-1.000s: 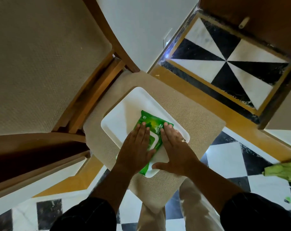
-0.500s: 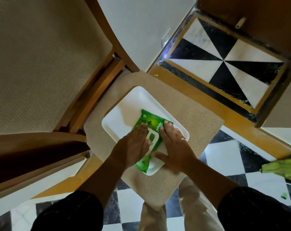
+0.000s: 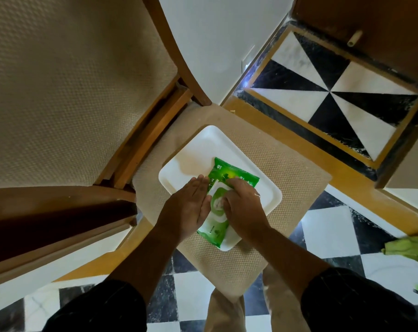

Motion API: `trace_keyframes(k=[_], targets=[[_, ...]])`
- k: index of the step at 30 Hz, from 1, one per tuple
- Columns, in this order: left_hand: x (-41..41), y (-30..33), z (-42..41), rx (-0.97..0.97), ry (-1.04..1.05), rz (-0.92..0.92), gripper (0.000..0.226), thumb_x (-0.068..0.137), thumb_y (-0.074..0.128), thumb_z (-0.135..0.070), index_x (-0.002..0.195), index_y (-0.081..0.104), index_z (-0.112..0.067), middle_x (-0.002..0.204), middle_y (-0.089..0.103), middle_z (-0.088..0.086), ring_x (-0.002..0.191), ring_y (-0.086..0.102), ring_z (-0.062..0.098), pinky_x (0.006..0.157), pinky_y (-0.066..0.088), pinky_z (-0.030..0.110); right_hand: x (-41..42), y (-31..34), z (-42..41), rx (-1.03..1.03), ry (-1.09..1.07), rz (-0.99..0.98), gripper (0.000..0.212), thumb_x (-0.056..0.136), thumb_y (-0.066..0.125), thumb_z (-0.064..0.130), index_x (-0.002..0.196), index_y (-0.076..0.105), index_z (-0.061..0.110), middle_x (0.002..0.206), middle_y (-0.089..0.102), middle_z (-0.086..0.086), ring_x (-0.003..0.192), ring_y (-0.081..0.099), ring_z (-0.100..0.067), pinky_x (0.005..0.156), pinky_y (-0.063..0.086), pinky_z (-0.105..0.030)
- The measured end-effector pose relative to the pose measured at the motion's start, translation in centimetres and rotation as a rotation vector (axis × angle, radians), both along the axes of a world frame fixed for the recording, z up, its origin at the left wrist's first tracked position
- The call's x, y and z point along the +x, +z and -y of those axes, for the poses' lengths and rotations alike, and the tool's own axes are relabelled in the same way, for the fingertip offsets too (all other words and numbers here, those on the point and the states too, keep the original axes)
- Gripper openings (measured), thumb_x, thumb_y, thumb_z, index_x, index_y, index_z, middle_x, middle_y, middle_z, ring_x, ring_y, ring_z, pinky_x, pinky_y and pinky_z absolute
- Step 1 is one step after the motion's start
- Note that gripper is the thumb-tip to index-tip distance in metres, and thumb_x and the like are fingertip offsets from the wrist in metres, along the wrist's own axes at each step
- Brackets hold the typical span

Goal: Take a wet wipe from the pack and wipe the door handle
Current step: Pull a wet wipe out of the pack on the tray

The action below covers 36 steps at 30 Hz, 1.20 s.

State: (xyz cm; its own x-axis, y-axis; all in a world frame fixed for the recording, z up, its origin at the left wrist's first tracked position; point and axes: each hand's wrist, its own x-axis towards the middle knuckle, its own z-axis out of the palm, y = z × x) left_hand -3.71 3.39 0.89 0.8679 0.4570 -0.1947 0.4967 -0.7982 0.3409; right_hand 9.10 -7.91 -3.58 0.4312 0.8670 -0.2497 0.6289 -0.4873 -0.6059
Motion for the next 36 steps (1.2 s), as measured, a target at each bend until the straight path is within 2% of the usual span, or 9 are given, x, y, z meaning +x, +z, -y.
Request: trace_keyframes(k=[3, 5, 6, 10, 16, 21, 30, 32, 36], targets=[[0.2, -0.1, 0.3, 0.015, 0.000, 0.023, 0.044, 0.096, 0.047, -0.025, 0.125, 0.064, 0.004, 0.127, 0.066, 0.022, 0.119, 0.064, 0.035, 0.090, 0.058, 0.042, 0.4, -0.1, 0.8, 0.057, -0.088, -0.140, 0.017, 0.094, 0.054, 0.006, 0.104, 0.066, 0.001, 0.124, 0.057, -0.017, 0.112, 0.051, -0.026, 0.099, 0.038, -0.030], [0.3, -0.2, 0.5, 0.010, 0.001, 0.035, 0.044, 0.096, 0.047, -0.024, 0.125, 0.063, 0.004, 0.127, 0.066, 0.023, 0.119, 0.064, 0.035, 0.093, 0.056, 0.043, 1.2, 0.8, 1.0, 0.114, -0.257, -0.235, 0.009, 0.094, 0.054, 0.003, 0.094, 0.063, 0.002, 0.113, 0.058, -0.016, 0.095, 0.047, -0.012, 0.089, 0.034, -0.015], [0.4, -0.3, 0.6, 0.009, -0.001, 0.046, 0.044, 0.097, 0.047, -0.024, 0.125, 0.063, 0.004, 0.127, 0.066, 0.023, 0.119, 0.064, 0.036, 0.094, 0.055, 0.043, 1.9, 1.1, 1.2, 0.153, -0.323, -0.237, 0.008, 0.094, 0.054, 0.002, 0.091, 0.061, 0.003, 0.105, 0.058, -0.014, 0.089, 0.043, -0.008, 0.082, 0.032, -0.014], [0.7, -0.9, 1.2, 0.004, -0.019, 0.058, 0.047, 0.098, 0.043, -0.027, 0.128, 0.061, 0.005, 0.131, 0.063, 0.025, 0.125, 0.059, 0.038, 0.103, 0.052, 0.049, 5.0, 1.7, 2.4, 0.186, -0.417, -0.145, 0.010, 0.095, 0.054, 0.003, 0.088, 0.061, 0.003, 0.090, 0.060, -0.012, 0.081, 0.046, -0.015, 0.069, 0.030, -0.019], [2.0, -2.8, 4.3, -0.019, -0.060, -0.125, 0.057, 0.101, 0.043, -0.031, 0.147, 0.037, 0.001, 0.156, 0.034, 0.024, 0.146, 0.029, 0.039, 0.117, 0.035, 0.052, 6.4, 1.1, 3.1, 0.101, -0.376, -0.120, 0.009, 0.094, 0.058, 0.009, 0.091, 0.066, 0.005, 0.092, 0.063, -0.007, 0.083, 0.049, -0.014, 0.073, 0.035, -0.024], [1.7, -4.7, 6.2, 0.078, -0.006, -0.159, 0.057, 0.094, 0.048, -0.028, 0.142, 0.044, 0.003, 0.149, 0.045, 0.024, 0.139, 0.041, 0.040, 0.106, 0.047, 0.055, 5.5, 0.2, 3.3, 0.076, -0.361, -0.138, 0.008, 0.093, 0.061, 0.011, 0.091, 0.068, 0.008, 0.092, 0.067, -0.007, 0.082, 0.050, -0.013, 0.074, 0.037, -0.026], [1.3, -5.8, 6.4, 0.075, -0.015, -0.178, 0.071, 0.090, 0.060, -0.040, 0.146, 0.040, 0.000, 0.152, 0.042, 0.022, 0.141, 0.039, 0.039, 0.112, 0.040, 0.053, 5.4, 0.0, 3.9, 0.004, -0.413, -0.271, 0.007, 0.088, 0.067, 0.013, 0.087, 0.074, 0.015, 0.084, 0.068, 0.002, 0.074, 0.057, -0.012, 0.072, 0.052, -0.034], [1.5, -5.3, 6.3, 0.034, -0.035, -0.256, 0.080, 0.089, 0.059, -0.047, 0.149, 0.032, -0.002, 0.157, 0.034, 0.021, 0.146, 0.030, 0.037, 0.116, 0.029, 0.052, 5.8, 0.6, 3.8, -0.034, -0.474, -0.337, 0.006, 0.086, 0.069, 0.013, 0.085, 0.074, 0.016, 0.082, 0.066, 0.006, 0.074, 0.059, -0.011, 0.073, 0.056, -0.037], [2.2, -4.1, 5.9, -0.110, -0.038, -0.434, 0.090, 0.094, 0.035, -0.063, 0.155, -0.001, -0.008, 0.165, -0.008, 0.013, 0.153, -0.008, 0.031, 0.123, -0.004, 0.044, 7.1, 2.6, 3.7, -0.055, -0.555, -0.462, 0.011, 0.083, 0.072, 0.008, 0.084, 0.072, 0.019, 0.081, 0.067, 0.006, 0.079, 0.065, -0.018, 0.078, 0.058, -0.042]])
